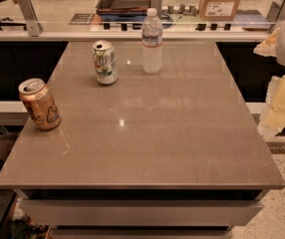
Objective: Knock 7up can over
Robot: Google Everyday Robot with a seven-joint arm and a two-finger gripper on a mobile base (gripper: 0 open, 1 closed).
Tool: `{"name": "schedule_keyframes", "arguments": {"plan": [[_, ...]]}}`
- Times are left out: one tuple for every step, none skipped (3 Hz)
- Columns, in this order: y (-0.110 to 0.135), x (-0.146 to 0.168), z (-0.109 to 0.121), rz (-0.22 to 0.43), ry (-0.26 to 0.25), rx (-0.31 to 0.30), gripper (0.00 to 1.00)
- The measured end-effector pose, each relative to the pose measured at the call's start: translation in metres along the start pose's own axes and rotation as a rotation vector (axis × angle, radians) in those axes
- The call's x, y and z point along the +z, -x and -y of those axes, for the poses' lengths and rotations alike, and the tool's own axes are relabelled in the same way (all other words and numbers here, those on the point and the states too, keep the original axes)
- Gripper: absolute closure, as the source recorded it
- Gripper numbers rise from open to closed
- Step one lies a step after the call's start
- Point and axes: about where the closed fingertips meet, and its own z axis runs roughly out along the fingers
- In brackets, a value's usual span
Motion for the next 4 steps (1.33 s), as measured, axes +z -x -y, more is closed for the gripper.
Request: {"name": "schedule_keyframes", "arguments": {"plan": [[0.000,0.000,0.000,0.000,0.000,0.000,0.00],[0.006,-0.004,0.003,0.030,-0.041,0.010,0.00],[0.025,-0.006,0.006,0.095,-0.096,0.006,0.00],[0.047,-0.003,0.010,0.201,-0.144,0.008,0.00]]}}
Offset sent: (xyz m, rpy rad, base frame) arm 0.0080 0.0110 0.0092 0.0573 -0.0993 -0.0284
